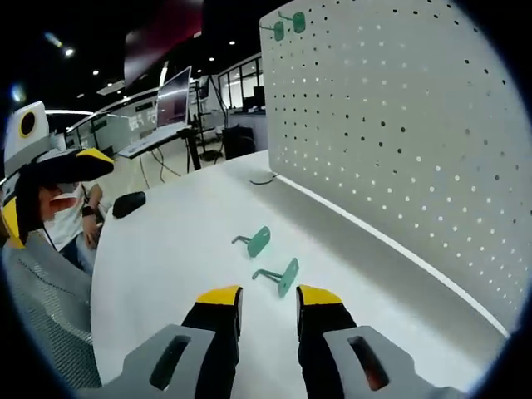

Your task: Insert the hook assembly into the mounting plate slot until the hook locks in place.

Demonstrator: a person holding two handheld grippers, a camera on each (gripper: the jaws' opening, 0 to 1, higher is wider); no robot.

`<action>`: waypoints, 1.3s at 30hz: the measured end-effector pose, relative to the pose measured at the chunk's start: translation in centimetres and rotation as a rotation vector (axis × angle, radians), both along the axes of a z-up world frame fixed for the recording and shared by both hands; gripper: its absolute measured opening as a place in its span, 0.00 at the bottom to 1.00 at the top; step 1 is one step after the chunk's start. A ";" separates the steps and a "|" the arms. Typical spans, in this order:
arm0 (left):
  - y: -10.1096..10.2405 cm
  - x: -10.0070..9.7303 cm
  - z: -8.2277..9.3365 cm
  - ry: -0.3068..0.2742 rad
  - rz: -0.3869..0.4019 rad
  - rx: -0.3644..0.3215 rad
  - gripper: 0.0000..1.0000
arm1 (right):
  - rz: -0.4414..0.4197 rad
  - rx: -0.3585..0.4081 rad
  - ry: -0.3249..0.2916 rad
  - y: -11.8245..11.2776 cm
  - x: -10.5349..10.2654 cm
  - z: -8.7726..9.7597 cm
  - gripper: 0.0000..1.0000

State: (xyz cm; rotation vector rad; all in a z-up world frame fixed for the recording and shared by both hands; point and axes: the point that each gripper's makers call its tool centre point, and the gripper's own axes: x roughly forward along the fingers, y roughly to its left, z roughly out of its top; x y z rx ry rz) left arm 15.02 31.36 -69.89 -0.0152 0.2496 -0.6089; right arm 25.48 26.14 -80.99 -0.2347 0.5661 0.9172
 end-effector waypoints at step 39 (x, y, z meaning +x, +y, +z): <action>-0.3 0.0 -0.4 0.017 -0.021 -0.008 0.56 | -0.047 -0.071 0.005 0.8 2.1 -3.1 0.07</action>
